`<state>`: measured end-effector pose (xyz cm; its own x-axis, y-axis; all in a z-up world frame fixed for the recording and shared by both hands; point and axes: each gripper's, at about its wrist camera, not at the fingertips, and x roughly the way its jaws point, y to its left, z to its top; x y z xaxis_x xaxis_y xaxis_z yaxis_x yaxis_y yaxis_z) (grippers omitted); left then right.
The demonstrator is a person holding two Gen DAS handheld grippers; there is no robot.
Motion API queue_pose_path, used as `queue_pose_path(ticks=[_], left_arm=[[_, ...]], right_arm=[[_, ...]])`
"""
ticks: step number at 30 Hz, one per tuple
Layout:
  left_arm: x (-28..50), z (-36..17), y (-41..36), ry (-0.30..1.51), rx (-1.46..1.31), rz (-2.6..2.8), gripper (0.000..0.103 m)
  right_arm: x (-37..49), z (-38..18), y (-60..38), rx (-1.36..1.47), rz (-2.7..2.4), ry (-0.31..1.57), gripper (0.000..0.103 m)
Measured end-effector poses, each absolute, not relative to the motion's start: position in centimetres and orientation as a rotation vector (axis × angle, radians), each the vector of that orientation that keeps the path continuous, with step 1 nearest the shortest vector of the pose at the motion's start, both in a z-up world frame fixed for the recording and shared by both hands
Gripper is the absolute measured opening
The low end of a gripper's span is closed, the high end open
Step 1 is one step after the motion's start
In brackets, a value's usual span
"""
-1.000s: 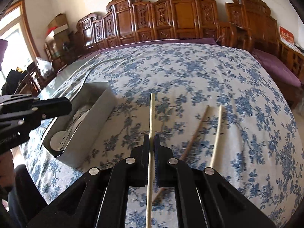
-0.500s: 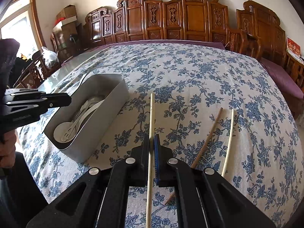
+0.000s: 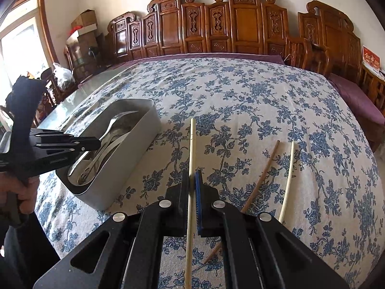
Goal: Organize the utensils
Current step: 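Lower the metal fork into the tray and open the left tool while the right tool carries the chopstick, then carry the bamboo chopstick over the tray with the right tool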
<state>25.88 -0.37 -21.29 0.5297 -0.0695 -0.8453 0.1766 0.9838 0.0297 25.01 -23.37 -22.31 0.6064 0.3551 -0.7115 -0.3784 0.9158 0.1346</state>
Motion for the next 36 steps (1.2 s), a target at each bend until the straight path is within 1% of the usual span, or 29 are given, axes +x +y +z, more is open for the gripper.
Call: queue_pose_path(ticks=[15,27,33,35,36], left_arm=[[26.1,-21.9,-0.2,1.026,0.103,-0.146,0.008],[21.9,-18.4,1.7,0.936,0.045,-0.155,0.008],[20.4,-16.9,3.3,0.896,0.0,-0.143,0.008],[20.0,-16.5,3.7,0.883,-0.008,-0.136,0.009],[19.9,-16.3,3.8,0.878,-0.01,-0.134,0.014]], right_arm=[[25.1,-22.3,-23.4,-0.027,0.419,0.818,0.006],[24.3,-20.6,-23.4,0.023,0.429,0.781,0.006],[24.0,-18.9,-20.8,0.029,0.479,0.755,0.006],[24.2,-18.2,-19.4,0.021,0.501,0.745,0.006],[24.3,-18.1,-18.9,0.02,0.508,0.742,0.006]])
